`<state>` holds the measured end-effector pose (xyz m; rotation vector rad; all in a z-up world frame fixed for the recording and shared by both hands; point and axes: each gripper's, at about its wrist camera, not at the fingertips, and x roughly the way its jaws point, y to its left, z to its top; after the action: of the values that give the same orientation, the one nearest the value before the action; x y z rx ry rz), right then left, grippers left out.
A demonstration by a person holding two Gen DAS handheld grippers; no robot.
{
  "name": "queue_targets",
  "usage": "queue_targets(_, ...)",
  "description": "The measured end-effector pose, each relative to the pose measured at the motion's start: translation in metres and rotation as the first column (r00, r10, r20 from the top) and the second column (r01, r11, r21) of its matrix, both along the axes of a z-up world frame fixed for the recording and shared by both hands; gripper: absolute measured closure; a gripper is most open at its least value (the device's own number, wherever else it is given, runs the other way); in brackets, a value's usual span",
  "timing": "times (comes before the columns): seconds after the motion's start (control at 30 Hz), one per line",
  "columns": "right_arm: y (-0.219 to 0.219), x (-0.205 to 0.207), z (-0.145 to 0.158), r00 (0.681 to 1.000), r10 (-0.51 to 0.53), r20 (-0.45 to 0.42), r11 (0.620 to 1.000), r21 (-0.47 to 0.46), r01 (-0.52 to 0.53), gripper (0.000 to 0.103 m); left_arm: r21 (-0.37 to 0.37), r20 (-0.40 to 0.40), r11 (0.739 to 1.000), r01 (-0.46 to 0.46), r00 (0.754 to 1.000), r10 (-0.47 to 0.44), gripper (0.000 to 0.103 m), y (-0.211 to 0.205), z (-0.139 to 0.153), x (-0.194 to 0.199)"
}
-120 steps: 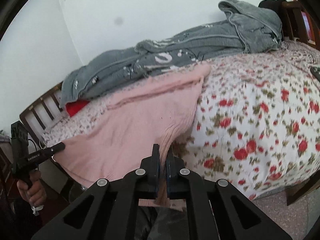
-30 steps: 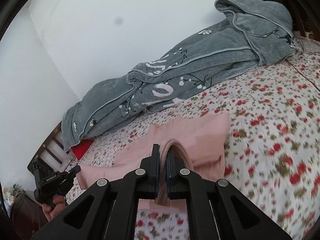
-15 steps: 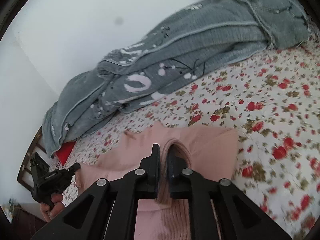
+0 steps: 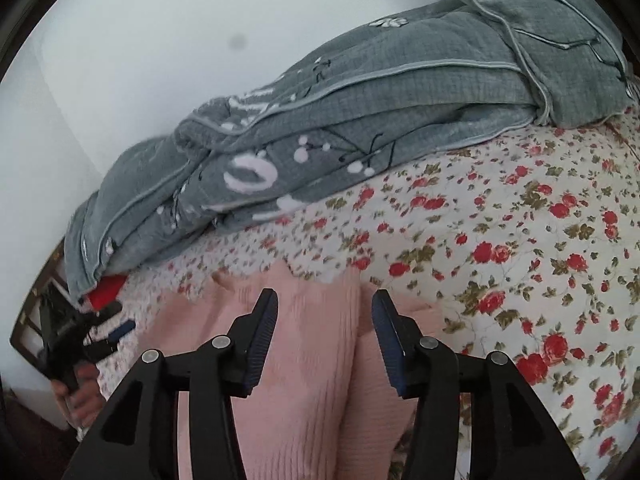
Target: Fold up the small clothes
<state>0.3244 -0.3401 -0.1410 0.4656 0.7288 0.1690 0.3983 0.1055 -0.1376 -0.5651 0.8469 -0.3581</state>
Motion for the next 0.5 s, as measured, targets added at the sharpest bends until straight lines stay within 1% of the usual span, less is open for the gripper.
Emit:
queue_targets(0.03, 0.002, -0.002, -0.001, 1.000, 0.012, -0.007, 1.000, -0.012, -0.012, 0.055, 0.021, -0.003, 1.000, 0.004, 1.000, -0.004, 0.041, -0.003, -0.001, -0.001)
queue_targets(0.1, 0.007, -0.007, -0.005, 0.999, 0.032, -0.026, 0.999, -0.039, -0.033, 0.055, 0.090, -0.013, 0.996, 0.006, 1.000, -0.005, 0.041, -0.010, -0.006, -0.005)
queue_targets(0.17, 0.012, -0.009, -0.011, 0.997, 0.049, -0.053, 0.996, -0.066, -0.053, 0.055, 0.161, -0.024, 0.987, 0.004, 1.000, 0.000, 0.041, -0.018, -0.013, -0.006)
queue_targets(0.3, 0.019, -0.004, -0.025, 0.994, 0.044, -0.097, 0.990, -0.127, -0.056, 0.055, 0.240, -0.030, 0.971, -0.016, 0.999, 0.024, 0.043, -0.027, -0.021, -0.006)
queue_targets(0.33, 0.022, 0.000, -0.030, 0.992, 0.040, -0.116, 0.989, -0.140, -0.056, 0.058, 0.258, -0.023, 0.966, -0.022, 0.999, 0.028, 0.046, -0.029, -0.020, -0.006)
queue_targets(0.37, 0.023, 0.002, -0.031, 0.992, 0.041, -0.120, 0.988, -0.146, -0.059, 0.072, 0.276, -0.014, 0.961, -0.026, 0.999, 0.032, 0.062, -0.030, -0.019, -0.007)
queue_targets(0.4, 0.025, 0.003, -0.031, 0.992, 0.045, -0.115, 0.986, -0.156, -0.063, 0.082, 0.296, -0.010, 0.955, -0.031, 0.999, 0.035, 0.075, -0.031, -0.018, -0.007)
queue_targets(0.43, 0.029, 0.004, -0.030, 0.992, 0.058, -0.115, 0.983, -0.169, -0.077, 0.097, 0.309, -0.017, 0.951, -0.028, 0.999, 0.035, 0.096, -0.032, -0.019, -0.006)
queue_targets(0.47, 0.031, 0.006, -0.030, 0.991, 0.066, -0.117, 0.980, -0.177, -0.086, 0.097, 0.313, -0.028, 0.949, -0.024, 0.999, 0.035, 0.096, -0.031, -0.019, -0.006)
queue_targets(0.5, 0.034, 0.005, -0.029, 0.992, 0.065, -0.108, 0.978, -0.192, -0.085, 0.098, 0.307, -0.022, 0.951, -0.043, 0.998, 0.052, 0.096, -0.027, -0.017, -0.008)
